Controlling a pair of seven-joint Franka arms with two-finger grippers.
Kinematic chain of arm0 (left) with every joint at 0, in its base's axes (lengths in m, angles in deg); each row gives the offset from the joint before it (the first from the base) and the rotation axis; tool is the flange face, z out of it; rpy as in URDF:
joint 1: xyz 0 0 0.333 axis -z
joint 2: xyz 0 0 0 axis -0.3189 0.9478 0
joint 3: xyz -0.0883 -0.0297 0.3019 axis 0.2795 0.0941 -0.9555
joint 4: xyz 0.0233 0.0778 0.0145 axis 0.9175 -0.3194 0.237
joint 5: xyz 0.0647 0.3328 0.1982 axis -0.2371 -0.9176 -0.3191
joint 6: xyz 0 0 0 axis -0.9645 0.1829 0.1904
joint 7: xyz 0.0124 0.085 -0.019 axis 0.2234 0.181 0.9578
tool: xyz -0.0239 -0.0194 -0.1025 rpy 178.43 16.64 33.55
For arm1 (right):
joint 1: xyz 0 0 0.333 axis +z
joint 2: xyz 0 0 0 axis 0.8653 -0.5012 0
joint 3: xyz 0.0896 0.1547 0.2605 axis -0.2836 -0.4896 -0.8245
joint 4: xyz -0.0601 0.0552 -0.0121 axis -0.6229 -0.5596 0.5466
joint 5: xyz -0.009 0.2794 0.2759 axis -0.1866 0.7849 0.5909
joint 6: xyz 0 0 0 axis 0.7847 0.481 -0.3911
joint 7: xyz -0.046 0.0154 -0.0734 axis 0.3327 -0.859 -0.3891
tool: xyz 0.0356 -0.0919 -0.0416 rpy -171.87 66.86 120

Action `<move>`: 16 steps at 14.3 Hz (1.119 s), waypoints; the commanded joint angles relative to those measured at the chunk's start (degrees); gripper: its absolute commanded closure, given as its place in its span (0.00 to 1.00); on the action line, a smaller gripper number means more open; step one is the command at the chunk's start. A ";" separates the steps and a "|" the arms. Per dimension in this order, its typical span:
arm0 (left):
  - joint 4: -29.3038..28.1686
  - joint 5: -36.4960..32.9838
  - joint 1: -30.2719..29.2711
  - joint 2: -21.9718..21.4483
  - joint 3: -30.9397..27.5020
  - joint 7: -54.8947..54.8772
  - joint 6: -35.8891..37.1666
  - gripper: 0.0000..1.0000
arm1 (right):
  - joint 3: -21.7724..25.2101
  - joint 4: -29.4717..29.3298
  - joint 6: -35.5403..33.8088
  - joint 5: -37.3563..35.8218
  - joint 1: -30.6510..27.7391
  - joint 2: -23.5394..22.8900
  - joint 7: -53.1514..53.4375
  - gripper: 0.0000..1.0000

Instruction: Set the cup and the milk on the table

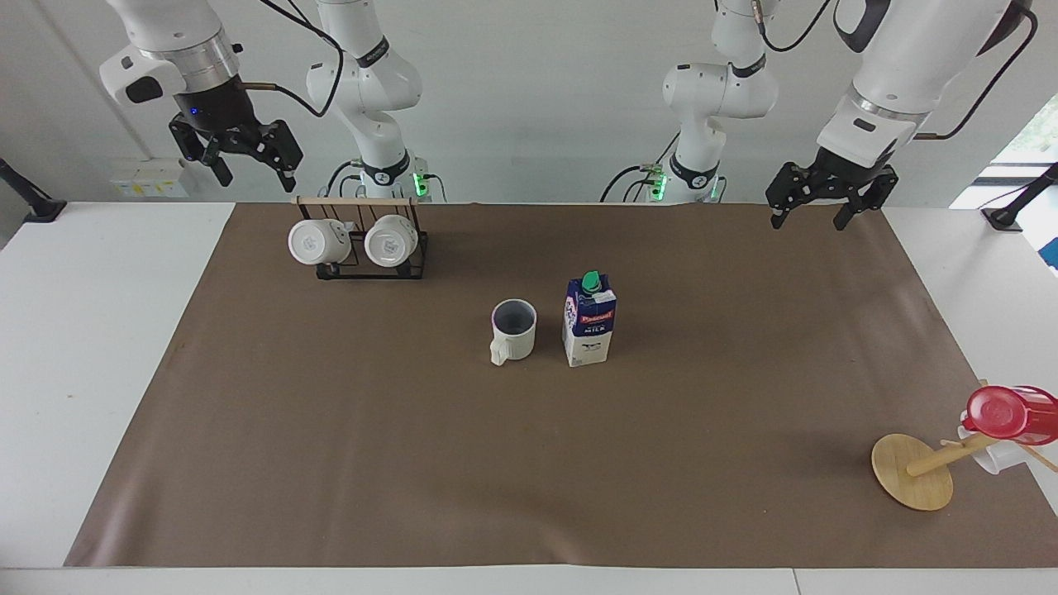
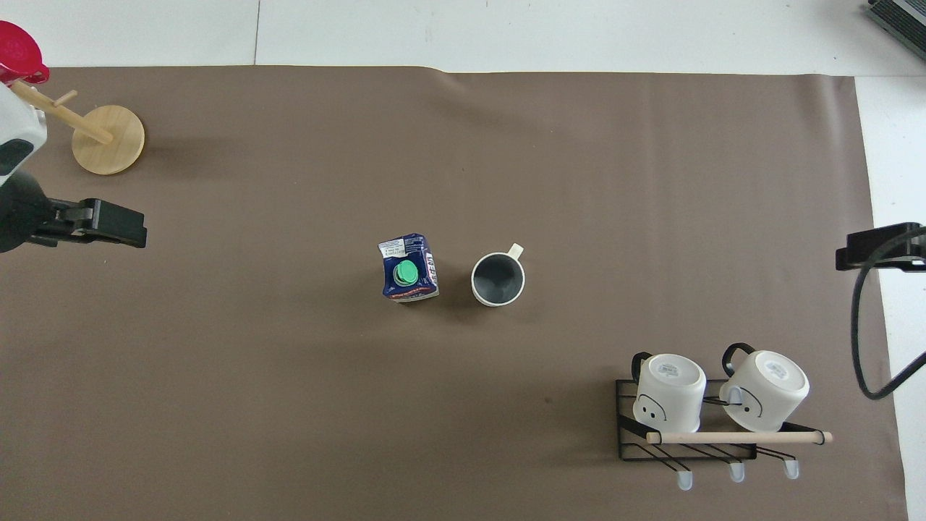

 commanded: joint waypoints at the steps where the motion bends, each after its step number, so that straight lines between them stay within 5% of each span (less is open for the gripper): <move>1: 0.11 -0.24 -1.06 -0.51 0.40 -0.78 1.16 0.00 | -0.10 0.63 -0.61 1.10 -0.39 0.86 0.39 0.00; 16: -0.15 0.02 -1.50 -2.09 2.51 -2.89 3.71 0.00 | -0.10 0.63 -0.61 1.10 -0.39 0.86 0.39 0.00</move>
